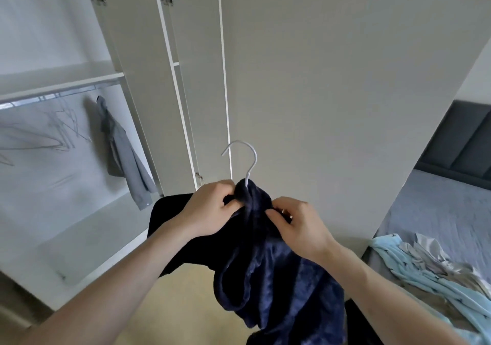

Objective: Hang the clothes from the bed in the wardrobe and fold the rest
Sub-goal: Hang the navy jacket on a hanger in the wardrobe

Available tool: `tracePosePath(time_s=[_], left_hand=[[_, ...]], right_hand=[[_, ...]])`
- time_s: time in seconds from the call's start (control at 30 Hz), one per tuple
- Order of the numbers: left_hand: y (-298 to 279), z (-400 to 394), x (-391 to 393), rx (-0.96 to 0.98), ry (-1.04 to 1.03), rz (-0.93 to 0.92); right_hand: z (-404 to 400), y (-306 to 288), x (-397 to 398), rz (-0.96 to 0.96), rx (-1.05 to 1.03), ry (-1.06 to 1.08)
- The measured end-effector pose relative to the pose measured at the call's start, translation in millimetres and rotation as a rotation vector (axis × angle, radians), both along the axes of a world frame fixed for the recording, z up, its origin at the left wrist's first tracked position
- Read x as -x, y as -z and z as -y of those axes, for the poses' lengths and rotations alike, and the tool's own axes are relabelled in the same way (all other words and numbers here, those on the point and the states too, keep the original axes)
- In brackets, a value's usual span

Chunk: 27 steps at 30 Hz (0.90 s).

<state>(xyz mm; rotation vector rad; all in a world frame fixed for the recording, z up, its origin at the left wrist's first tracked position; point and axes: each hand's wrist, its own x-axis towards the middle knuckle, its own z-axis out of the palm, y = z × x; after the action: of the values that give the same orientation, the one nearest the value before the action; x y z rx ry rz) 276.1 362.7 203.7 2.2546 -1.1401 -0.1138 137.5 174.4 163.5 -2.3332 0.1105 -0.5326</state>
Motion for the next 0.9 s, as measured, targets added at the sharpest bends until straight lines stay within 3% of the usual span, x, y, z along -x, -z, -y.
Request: tracePosePath(time_s=[0.13,0.27,0.5,0.67,0.8,0.9], left_hand=[[-2.0,3.3,12.8,-0.020,0.015,-0.144],[-2.3,4.1,23.5,0.096,-0.054,-0.344],[-13.1,0.2,13.2,0.263,-0.176,-0.220],[-23.7,-20.6,-10.5,0.364,-0.338,-0.163],[-16.7,-23.5,-22.2,0.327,-0.445,-0.137],[-14.5,-24.1,-32.1,0.178,-0.600,-0.034]], right_hand=[[4.4,5.2,-4.9,-0.014,-0.030,-0.001],[3.1,10.4,-9.6,-0.007,-0.041,-0.003],[24.9,-4.0,-13.6,-0.115,-0.057,-0.321],[74.2,8.5,-12.0,-0.197,0.002,-0.258],[66.4,12.4,-29.3,-0.173,-0.039,-0.294],[42.5,15.1,-44.9,-0.180,-0.266,-0.310]])
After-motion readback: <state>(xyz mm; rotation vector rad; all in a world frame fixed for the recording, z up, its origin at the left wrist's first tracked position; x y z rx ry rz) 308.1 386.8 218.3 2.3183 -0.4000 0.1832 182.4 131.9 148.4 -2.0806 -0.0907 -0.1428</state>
